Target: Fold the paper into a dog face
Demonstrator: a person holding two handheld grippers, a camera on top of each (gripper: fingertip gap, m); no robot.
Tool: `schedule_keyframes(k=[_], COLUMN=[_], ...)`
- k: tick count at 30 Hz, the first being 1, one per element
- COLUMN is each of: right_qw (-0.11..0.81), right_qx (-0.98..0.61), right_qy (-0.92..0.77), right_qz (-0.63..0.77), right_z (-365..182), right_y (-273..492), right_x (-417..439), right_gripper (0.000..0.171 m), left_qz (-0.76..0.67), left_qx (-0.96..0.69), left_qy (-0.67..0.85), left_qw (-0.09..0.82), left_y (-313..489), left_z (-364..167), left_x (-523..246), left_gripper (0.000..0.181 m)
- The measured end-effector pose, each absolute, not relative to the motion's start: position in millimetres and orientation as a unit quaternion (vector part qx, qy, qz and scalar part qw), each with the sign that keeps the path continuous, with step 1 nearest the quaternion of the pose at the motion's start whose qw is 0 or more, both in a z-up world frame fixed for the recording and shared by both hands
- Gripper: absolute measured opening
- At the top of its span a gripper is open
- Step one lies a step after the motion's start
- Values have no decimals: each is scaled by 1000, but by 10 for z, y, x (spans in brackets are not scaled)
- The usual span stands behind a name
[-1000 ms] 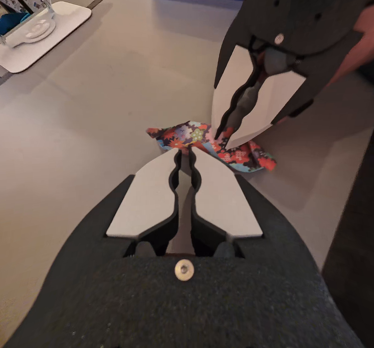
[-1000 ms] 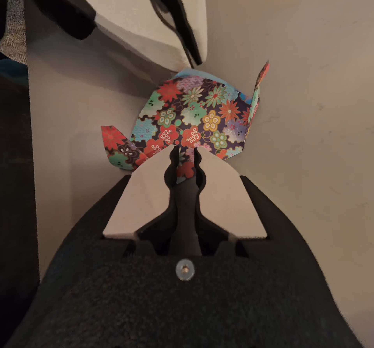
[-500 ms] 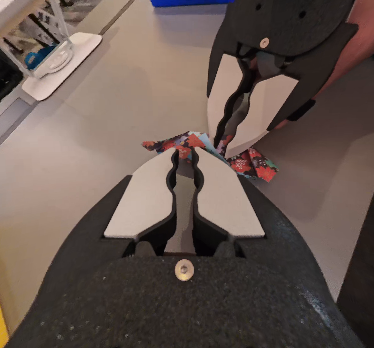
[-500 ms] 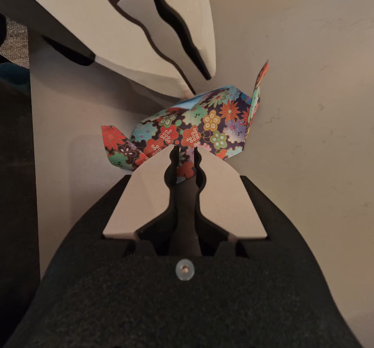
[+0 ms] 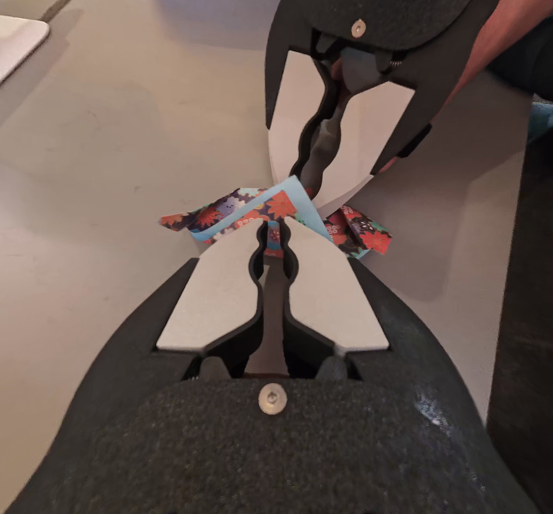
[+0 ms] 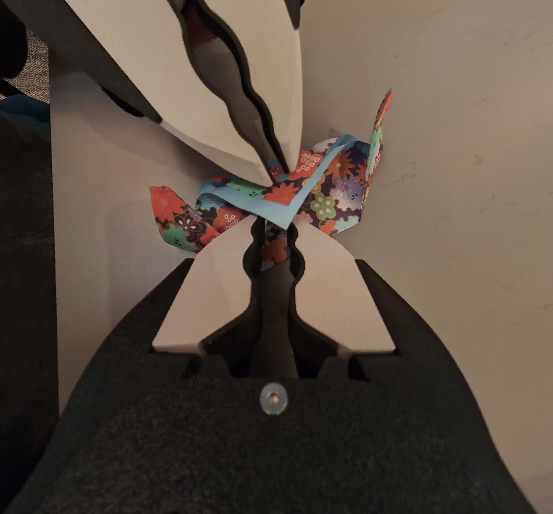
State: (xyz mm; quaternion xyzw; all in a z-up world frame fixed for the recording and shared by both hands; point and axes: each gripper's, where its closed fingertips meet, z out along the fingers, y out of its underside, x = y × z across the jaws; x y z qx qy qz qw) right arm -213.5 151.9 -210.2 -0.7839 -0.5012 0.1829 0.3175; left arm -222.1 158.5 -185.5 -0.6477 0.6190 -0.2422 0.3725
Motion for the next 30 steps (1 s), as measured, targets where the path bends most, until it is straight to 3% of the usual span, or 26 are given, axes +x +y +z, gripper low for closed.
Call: schedule_keyframes(k=[16, 24, 30], right_qw=[330, 268, 290], right_qx=[-704, -704, -703], right_qy=[-597, -623, -606], right_qz=[197, 211, 235], right_z=[-1905, -2099, -2096], right_y=[1661, 1716, 1736], right_x=[-2355, -2385, -2385], right_gripper=[12, 12, 10], left_qz=[-239, -231, -227], left_qx=[-654, -667, -682], left_qy=[617, 608, 601], left_qw=[365, 364, 351], left_y=[1627, 1693, 1766], left_z=[-1897, -1929, -1975], left_x=[-2359, -2451, -2489], left_gripper=[9, 10, 14])
